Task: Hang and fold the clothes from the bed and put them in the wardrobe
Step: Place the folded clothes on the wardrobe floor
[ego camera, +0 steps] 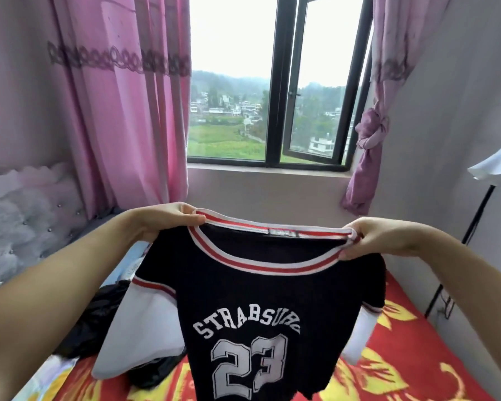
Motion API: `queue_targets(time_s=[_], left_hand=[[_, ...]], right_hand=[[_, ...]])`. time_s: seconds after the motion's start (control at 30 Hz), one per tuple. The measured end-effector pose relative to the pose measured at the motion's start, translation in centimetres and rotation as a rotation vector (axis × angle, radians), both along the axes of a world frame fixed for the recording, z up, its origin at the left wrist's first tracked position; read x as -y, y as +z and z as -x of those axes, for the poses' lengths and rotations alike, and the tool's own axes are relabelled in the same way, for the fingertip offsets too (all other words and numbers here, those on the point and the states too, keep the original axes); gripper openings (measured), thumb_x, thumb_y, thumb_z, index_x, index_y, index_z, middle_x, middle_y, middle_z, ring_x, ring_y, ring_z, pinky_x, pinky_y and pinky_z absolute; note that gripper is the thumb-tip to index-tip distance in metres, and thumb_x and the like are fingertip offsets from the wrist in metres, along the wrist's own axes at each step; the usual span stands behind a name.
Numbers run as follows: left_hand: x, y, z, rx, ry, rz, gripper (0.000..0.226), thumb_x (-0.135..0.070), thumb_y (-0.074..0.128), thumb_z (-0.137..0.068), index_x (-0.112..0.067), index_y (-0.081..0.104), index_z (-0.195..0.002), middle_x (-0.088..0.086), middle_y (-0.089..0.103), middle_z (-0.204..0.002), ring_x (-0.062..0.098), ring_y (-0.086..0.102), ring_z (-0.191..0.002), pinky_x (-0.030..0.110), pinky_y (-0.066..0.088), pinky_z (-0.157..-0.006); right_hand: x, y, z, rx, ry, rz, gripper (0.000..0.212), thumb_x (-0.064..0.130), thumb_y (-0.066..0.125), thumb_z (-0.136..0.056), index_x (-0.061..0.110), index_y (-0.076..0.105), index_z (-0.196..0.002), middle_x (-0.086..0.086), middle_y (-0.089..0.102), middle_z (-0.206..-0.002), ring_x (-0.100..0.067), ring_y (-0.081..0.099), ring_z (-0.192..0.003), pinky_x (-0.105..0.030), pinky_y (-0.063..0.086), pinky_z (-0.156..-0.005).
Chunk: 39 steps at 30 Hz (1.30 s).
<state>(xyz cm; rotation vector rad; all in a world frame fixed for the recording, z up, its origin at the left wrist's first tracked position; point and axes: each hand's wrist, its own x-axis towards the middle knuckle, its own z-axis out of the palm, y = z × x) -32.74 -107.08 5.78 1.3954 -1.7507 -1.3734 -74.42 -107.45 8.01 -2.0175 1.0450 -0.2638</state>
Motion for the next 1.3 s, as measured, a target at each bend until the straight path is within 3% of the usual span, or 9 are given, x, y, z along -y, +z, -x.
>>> queue_targets(time_s=[0.27, 0.4, 0.63, 0.73, 0.8, 0.9, 0.97, 1.13, 1.3], left_hand=[[-1.0, -0.8, 7.7, -0.219, 0.360, 0.042, 0.036, -0.035, 0.055, -0.095, -0.003, 0.066, -0.108, 0.014, 0.072, -0.089, 0.024, 0.070, -0.077, 0.036, 0.059, -0.076], [-2.0, -0.9, 13.9, -0.327, 0.377, 0.007, 0.032, -0.031, 0.049, -0.100, -0.003, 0.064, -0.095, 0.012, 0.066, -0.085, 0.022, 0.063, -0.072, 0.031, 0.055, -0.074], [-2.7, 0.8, 17.6, -0.674, 0.267, -0.129, 0.022, -0.019, 0.041, -0.103, -0.017, 0.056, -0.086, 0.003, 0.064, -0.066, 0.014, 0.063, -0.054, 0.030, 0.056, -0.055], [-3.6, 1.4, 16.6, -0.529, 0.113, -0.046, 0.021, -0.017, 0.042, -0.102, -0.010, 0.057, -0.089, 0.010, 0.067, -0.079, 0.019, 0.066, -0.068, 0.031, 0.057, -0.071], [-3.4, 1.1, 16.1, -0.225, 0.099, 0.297, 0.013, -0.015, 0.051, -0.096, -0.008, 0.062, -0.100, 0.009, 0.068, -0.095, 0.020, 0.066, -0.086, 0.035, 0.054, -0.087], [-2.7, 0.9, 15.1, 0.438, 0.125, 0.997, 0.058, -0.027, 0.067, -0.082, -0.019, 0.046, -0.135, 0.006, 0.047, -0.135, 0.025, 0.041, -0.129, 0.044, 0.029, -0.113], [-2.5, 1.2, 15.1, 0.672, 0.001, 1.042, 0.083, -0.038, 0.071, -0.080, -0.026, 0.024, -0.148, -0.001, 0.035, -0.146, 0.020, 0.024, -0.139, 0.047, 0.011, -0.118], [-1.4, 2.0, 15.2, 0.341, -0.113, 0.734, 0.020, -0.022, 0.071, -0.084, -0.012, 0.068, -0.101, -0.006, 0.066, -0.083, 0.000, 0.060, -0.073, 0.025, 0.046, -0.073], [-0.6, 3.8, 14.6, 0.359, -0.157, 0.701, 0.014, -0.021, 0.071, -0.084, -0.009, 0.070, -0.090, 0.005, 0.071, -0.084, 0.011, 0.064, -0.073, 0.031, 0.052, -0.077]], right_hand=[[2.0, -3.0, -3.1, -0.027, -0.614, 0.514, 0.041, 0.039, 0.051, -0.097, 0.005, 0.066, -0.079, -0.008, 0.066, -0.076, -0.028, 0.062, -0.079, -0.035, 0.043, -0.071], [1.2, -3.0, -7.8, 0.074, -0.553, 0.511, 0.037, 0.029, 0.043, -0.101, 0.003, 0.069, -0.104, -0.012, 0.069, -0.106, -0.028, 0.062, -0.104, -0.034, 0.044, -0.091], [-1.0, -3.2, -10.8, 0.212, -0.263, 0.332, 0.036, 0.048, 0.054, -0.092, 0.018, 0.059, -0.111, 0.001, 0.067, -0.105, -0.014, 0.062, -0.100, -0.037, 0.048, -0.094], [-1.6, -3.1, -9.3, 0.186, -0.223, 0.285, 0.042, 0.020, 0.061, -0.087, 0.021, 0.051, -0.128, -0.001, 0.064, -0.115, -0.016, 0.061, -0.108, -0.036, 0.048, -0.098], [-1.8, -2.7, -8.9, 0.223, -0.256, 0.321, 0.045, 0.009, 0.053, -0.085, 0.020, 0.052, -0.128, -0.005, 0.065, -0.113, -0.022, 0.062, -0.106, -0.038, 0.051, -0.094], [-2.2, -1.7, -8.3, 0.323, -0.255, 0.249, 0.043, -0.007, 0.042, -0.090, 0.013, 0.060, -0.123, -0.012, 0.068, -0.107, -0.030, 0.066, -0.101, -0.041, 0.055, -0.089], [-2.4, -1.3, -8.0, 0.323, -0.193, 0.245, 0.045, -0.011, 0.038, -0.090, 0.011, 0.063, -0.121, -0.015, 0.070, -0.105, -0.029, 0.067, -0.097, -0.038, 0.057, -0.083], [-3.1, -1.5, -7.5, 0.404, -0.207, 0.339, 0.037, -0.007, 0.044, -0.089, 0.014, 0.064, -0.113, -0.008, 0.068, -0.098, -0.019, 0.066, -0.086, -0.026, 0.055, -0.071], [-2.7, -7.4, -5.4, 0.145, -0.212, 0.220, 0.042, 0.018, 0.068, -0.080, 0.030, 0.052, -0.116, 0.004, 0.064, -0.108, -0.011, 0.063, -0.100, -0.029, 0.054, -0.086]])
